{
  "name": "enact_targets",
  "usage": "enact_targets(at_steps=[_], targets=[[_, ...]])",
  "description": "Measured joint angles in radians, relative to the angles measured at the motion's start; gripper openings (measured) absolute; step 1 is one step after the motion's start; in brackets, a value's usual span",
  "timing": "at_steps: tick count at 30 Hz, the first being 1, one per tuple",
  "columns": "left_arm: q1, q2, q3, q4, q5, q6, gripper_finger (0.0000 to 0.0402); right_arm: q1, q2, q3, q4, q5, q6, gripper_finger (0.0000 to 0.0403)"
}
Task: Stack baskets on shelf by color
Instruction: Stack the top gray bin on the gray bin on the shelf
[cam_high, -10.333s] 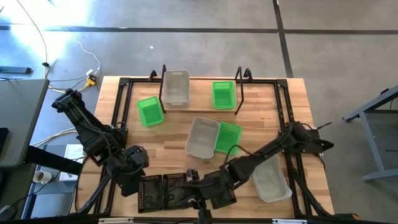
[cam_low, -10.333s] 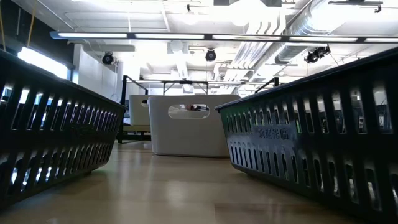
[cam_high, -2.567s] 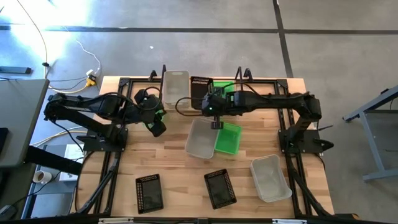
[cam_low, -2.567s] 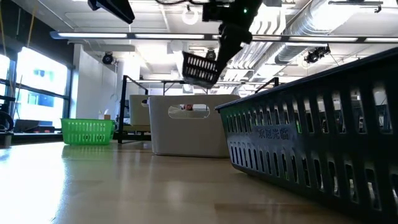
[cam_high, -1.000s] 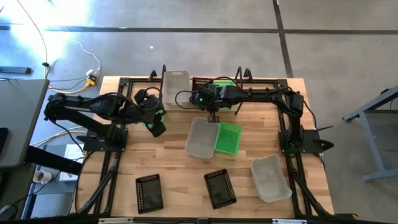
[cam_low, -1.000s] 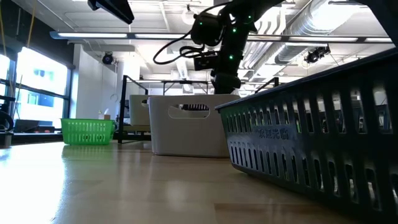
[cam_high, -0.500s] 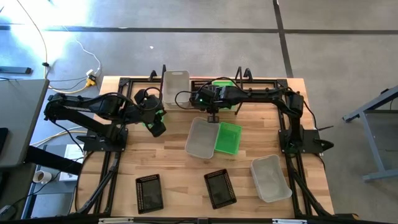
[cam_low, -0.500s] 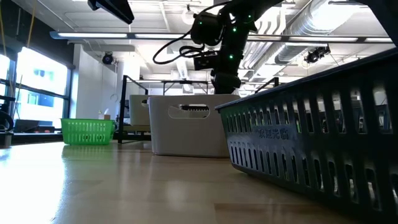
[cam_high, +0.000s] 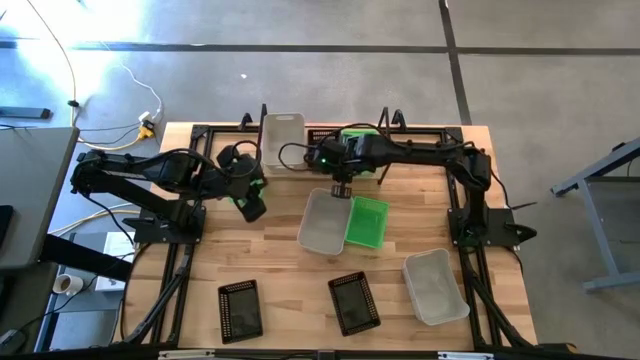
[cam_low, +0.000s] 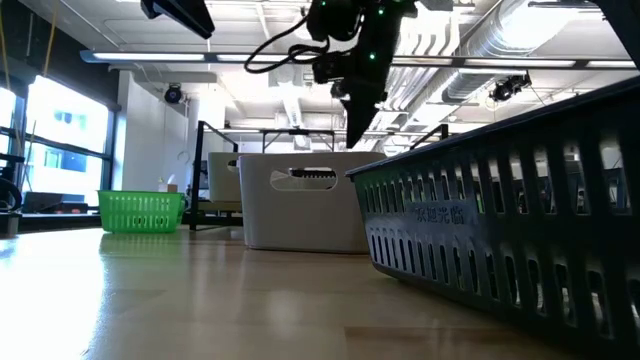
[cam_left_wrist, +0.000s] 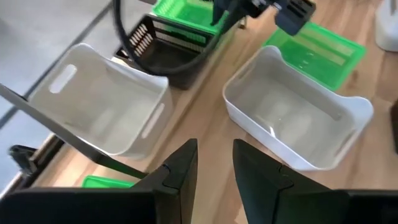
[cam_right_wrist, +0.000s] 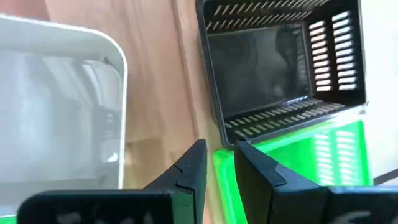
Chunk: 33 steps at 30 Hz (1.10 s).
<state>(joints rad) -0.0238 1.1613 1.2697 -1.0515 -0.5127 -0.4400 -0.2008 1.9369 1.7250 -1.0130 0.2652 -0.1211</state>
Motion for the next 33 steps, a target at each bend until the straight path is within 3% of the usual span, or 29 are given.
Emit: enact_targets(at_steps=[6,12,21,27,33], targets=[[0.000,0.000,0.000,0.000,0.099,-0.001,0.0092,0.016,-0.002,0.035,-0.129,-0.111,0.127,0.0067],[0.000,0.000,0.000,0.000,0.196,-0.039,0.0102,0.089,-0.003,0.076,-0.191,-0.042,0.202,0.0067],[-0.011,0.000,0.000,-0.013,0.383,-0.131,0.0164,0.193,-0.003,0.187,-0.291,0.031,0.369,0.0067],[-0.050,0.000,0.000,-0.126,0.397,-0.136,0.0167,0.250,-0.003,0.243,-0.340,0.045,0.494,0.0067],[-0.168,0.000,0.000,-0.172,0.398,-0.200,0.0161,0.320,-0.003,0.266,-0.350,0.010,0.627,0.0067]])
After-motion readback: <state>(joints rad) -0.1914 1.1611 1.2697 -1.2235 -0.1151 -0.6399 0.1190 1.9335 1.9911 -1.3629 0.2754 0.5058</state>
